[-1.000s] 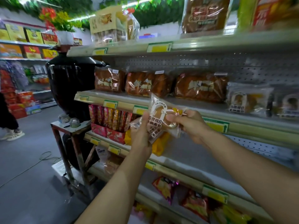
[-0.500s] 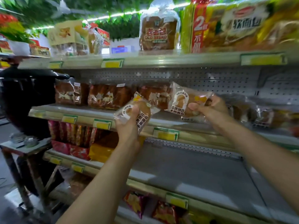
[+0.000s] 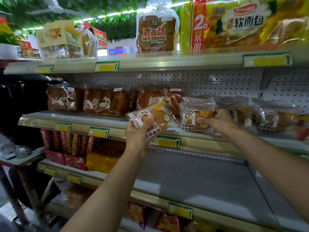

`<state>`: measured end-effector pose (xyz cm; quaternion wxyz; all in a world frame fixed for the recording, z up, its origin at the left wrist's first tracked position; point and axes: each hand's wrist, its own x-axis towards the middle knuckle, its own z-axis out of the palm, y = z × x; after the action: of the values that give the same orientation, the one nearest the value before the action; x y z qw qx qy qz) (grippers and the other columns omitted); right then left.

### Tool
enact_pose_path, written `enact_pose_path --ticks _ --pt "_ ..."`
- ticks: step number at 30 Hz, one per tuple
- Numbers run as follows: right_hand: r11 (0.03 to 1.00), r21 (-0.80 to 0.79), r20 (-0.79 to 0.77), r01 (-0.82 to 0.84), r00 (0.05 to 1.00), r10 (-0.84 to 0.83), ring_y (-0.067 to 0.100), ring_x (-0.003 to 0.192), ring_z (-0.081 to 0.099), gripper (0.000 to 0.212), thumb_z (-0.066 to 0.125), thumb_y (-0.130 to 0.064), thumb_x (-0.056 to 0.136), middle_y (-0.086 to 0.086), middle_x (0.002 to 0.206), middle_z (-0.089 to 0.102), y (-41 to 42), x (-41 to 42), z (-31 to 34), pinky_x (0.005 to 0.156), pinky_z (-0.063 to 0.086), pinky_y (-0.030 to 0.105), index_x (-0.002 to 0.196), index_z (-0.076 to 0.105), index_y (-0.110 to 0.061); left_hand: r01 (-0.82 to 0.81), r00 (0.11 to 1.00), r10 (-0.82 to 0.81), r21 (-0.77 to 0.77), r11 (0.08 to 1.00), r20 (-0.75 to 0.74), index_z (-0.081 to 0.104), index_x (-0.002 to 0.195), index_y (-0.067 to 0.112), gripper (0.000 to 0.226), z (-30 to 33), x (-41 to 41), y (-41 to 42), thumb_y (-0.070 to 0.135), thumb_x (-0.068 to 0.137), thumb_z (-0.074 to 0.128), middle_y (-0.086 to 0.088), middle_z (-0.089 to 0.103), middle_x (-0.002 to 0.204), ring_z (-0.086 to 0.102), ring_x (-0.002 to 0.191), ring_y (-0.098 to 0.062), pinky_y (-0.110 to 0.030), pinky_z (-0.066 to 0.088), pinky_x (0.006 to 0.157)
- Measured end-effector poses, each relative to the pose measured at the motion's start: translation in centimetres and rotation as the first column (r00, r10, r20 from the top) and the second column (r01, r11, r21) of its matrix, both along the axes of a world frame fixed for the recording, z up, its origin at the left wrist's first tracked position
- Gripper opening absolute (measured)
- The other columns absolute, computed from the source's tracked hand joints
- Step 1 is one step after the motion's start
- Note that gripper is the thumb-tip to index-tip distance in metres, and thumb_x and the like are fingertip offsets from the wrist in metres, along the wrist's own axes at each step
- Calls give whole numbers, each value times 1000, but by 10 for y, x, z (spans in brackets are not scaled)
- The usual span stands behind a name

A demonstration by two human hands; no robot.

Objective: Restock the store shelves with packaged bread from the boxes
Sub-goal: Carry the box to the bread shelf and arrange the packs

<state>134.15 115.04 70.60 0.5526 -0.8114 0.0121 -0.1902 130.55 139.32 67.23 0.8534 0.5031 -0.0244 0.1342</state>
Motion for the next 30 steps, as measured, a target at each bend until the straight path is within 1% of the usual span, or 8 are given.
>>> enact_pose_path --ticks 5,12,17,21,23,25,27,30 --pt "1000 -25 -45 7 999 -8 9 73 59 31 83 -13 73 -3 85 66 1 -1 2 55 38 23 96 63 -15 26 999 -29 71 997 45 57 125 10 77 -1 0 -1 38 58 83 -13 71 114 72 99 -26 -45 60 84" --pt "999 -32 -45 32 998 -33 8 65 53 29 83 -15 75 -2 81 62 5 -7 5 52 33 21 82 54 -18 77 995 -81 72 994 52 56 126 9 69 0 5 -8 30 65 80 -13 72 114 72 99 -25 -46 58 88" --pt "997 -24 -61 75 995 -76 10 72 54 49 84 -33 73 -3 85 60 3 -11 4 68 42 28 102 49 -13 89 995 -92 75 993 39 58 122 12 63 2 7 -18 29 66 78 -8 74 107 74 92 -19 -41 59 83" --pt "967 -56 223 247 948 -229 20 92 59 53 71 -50 81 0 100 60 -3 -18 1 77 48 33 115 46 -17 129 989 -133 69 989 57 57 125 8 66 3 9 -28 28 66 78 -10 75 106 74 93 -21 -39 60 80" --pt "989 -25 352 148 927 -130 14 92 59 42 68 -48 84 -4 100 60 -4 -31 7 76 50 20 112 52 -21 154 985 -159 72 985 70 59 123 9 64 5 11 -37 29 65 78 -9 75 103 74 92 -21 -41 60 82" --pt "992 -65 288 -112 949 126 1 77 61 39 70 -44 80 -4 99 65 -1 -46 15 60 47 8 108 62 -19 173 980 -181 92 981 86 60 121 9 64 7 11 -49 32 64 78 -9 75 103 74 92 -22 -43 59 87" --pt "947 -91 139 -308 938 319 -9 60 59 47 71 -49 69 -4 95 69 1 -57 18 50 43 7 109 65 -23 186 973 -202 136 973 113 59 123 8 69 9 11 -62 36 63 78 -11 74 105 73 93 -24 -42 59 87" --pt "945 -65 62 -322 943 326 4 79 70 52 81 -46 61 -3 93 75 -5 -57 14 67 53 19 105 68 -22 198 957 -236 210 957 171 60 120 6 65 10 12 -82 35 65 80 -14 73 106 71 92 -26 -39 59 82"
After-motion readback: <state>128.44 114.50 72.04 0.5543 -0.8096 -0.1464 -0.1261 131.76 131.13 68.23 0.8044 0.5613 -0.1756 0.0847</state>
